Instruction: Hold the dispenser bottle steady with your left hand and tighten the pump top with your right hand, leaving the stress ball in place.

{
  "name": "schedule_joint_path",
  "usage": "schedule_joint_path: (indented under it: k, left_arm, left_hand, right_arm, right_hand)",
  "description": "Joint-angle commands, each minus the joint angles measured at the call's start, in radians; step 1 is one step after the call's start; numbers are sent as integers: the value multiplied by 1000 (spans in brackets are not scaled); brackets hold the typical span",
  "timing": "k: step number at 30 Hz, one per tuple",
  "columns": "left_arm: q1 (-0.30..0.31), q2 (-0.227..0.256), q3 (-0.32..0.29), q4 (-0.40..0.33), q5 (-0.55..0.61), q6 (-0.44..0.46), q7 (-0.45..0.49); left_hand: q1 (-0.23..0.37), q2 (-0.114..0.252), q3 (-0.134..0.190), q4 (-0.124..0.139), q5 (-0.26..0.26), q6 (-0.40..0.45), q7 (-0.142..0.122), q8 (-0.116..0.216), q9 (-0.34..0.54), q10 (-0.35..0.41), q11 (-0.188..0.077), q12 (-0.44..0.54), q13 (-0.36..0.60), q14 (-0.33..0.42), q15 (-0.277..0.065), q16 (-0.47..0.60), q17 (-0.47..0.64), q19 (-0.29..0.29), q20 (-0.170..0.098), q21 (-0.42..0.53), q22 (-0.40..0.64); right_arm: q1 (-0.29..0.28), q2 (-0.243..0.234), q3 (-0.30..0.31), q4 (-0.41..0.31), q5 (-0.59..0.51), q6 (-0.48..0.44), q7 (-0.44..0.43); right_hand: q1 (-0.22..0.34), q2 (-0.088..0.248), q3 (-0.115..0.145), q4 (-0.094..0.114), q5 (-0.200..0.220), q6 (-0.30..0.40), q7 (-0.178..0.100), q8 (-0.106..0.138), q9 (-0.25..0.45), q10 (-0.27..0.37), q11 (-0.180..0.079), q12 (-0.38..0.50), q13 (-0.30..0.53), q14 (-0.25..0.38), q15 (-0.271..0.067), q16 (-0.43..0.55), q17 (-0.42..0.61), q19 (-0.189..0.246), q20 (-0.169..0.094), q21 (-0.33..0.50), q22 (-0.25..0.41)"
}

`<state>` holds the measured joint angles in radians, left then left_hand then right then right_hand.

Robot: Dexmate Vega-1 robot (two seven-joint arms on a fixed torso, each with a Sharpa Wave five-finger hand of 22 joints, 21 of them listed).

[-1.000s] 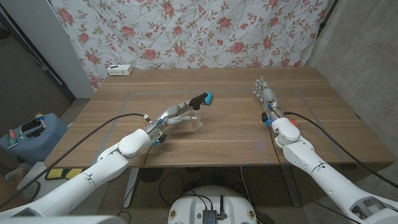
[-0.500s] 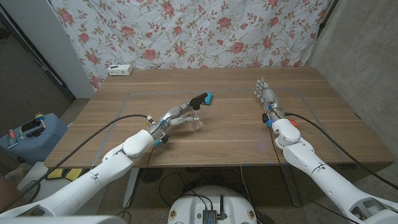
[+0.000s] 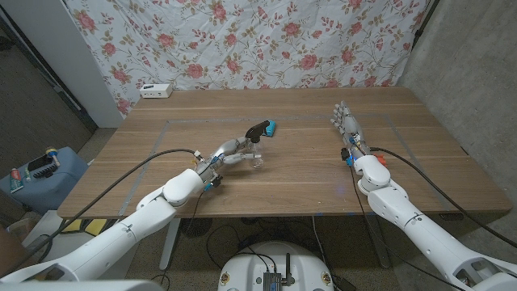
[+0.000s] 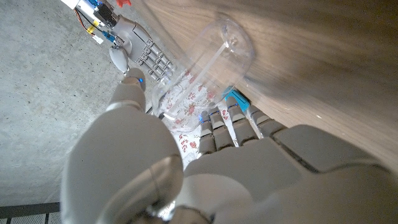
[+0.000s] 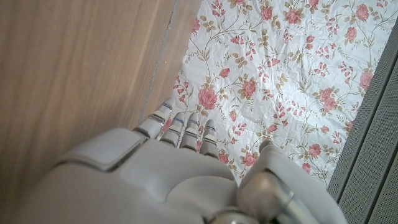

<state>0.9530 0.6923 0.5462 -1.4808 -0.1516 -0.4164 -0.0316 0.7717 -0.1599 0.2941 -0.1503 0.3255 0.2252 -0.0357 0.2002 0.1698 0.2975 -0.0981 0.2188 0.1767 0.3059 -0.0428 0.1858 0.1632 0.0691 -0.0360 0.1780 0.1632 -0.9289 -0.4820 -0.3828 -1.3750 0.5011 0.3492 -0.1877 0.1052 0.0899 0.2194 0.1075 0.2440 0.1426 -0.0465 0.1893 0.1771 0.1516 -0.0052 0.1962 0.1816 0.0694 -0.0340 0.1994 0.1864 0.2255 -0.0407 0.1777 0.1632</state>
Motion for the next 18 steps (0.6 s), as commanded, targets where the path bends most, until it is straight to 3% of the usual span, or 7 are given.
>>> schedule_joint_path:
  k: [1,4,10,18]
  left_arm:
    - [-1,0,7,-3,10,20,10]
    - [-4,0,10,1,8,18,5]
    - [-1,-2,12,1,18,16,17]
    - [0,-10,12,8,24,8,32]
  left_hand:
    - [16,3,-10,1,8,14,6,0,5,13,4,2,3,13,-76,3,1,8,-51,5,2]
    - [20,4,-14,2,8,18,5,-1,5,16,2,0,4,17,-72,2,1,9,-55,5,2]
    - [45,18,-19,0,6,51,-12,2,5,37,-17,0,4,35,-89,2,2,20,-90,8,2]
    - [99,44,-9,-9,-5,99,-15,8,6,72,-25,3,6,62,-100,5,2,28,-104,8,2]
  right_arm:
    - [-10,1,4,-5,-1,13,-2]
    - [-17,-1,6,-12,-2,15,-6]
    - [-25,-1,9,-18,-3,22,-12]
    - [-37,3,13,-21,-6,37,-18]
  right_hand:
    - [-6,-1,1,-1,5,-5,2,-3,1,-2,3,-3,3,-3,-19,-3,3,-4,-84,4,2]
    - [-6,-1,1,-1,5,-5,2,-3,1,-2,2,-3,3,-4,-19,-3,3,-4,-84,5,2]
    - [-7,-1,1,-1,5,-4,1,-2,1,-2,1,-4,3,-4,-17,-3,3,-2,-81,5,2]
    - [-7,-1,1,-1,5,-2,0,-2,1,-2,5,-4,3,-5,-16,-4,3,-2,-78,6,2]
